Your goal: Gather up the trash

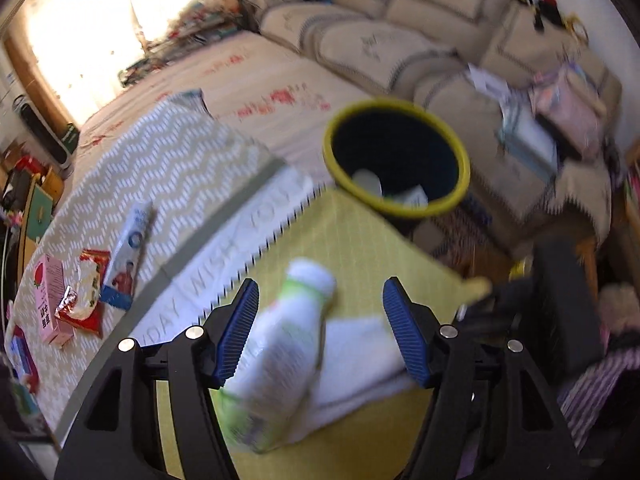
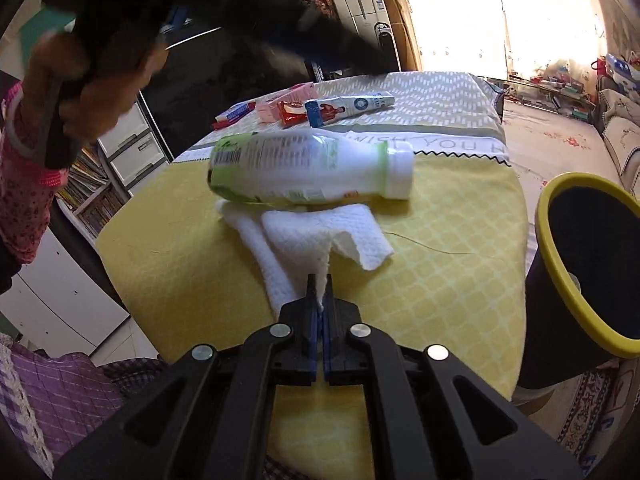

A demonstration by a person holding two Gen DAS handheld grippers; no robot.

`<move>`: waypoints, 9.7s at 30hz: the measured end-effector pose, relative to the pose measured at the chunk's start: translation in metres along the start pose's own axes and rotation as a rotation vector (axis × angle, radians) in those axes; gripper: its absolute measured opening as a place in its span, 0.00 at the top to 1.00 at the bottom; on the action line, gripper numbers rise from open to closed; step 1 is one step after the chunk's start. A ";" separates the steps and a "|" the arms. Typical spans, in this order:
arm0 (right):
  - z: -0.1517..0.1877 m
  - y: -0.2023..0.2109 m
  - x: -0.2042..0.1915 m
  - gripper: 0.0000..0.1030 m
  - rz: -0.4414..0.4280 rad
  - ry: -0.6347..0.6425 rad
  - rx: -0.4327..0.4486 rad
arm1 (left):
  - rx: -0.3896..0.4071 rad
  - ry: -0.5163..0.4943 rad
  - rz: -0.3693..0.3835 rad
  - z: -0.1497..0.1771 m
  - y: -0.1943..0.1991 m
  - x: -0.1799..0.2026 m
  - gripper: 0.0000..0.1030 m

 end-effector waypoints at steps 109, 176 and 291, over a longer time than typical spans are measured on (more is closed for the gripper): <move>-0.084 0.073 0.068 0.98 0.320 -0.078 0.090 | 0.698 0.755 -0.304 0.133 0.103 -0.158 0.05; -0.029 0.053 0.179 0.35 0.533 -0.308 0.014 | 0.110 0.212 -0.044 -0.059 -0.106 -0.162 0.81; -0.029 0.011 0.216 0.57 0.747 -0.198 -0.221 | 0.470 0.527 -0.077 0.105 0.048 -0.150 0.14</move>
Point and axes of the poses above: each gripper's, at about its wrist camera, not at the fingertips, and y roughly against the way its jaws point, x to its right, z to its underside, the point moved 6 cm from there along -y, roughly the way its jaws point, and after that the axes turned 10 degrees about y, right-handed, at the moved point
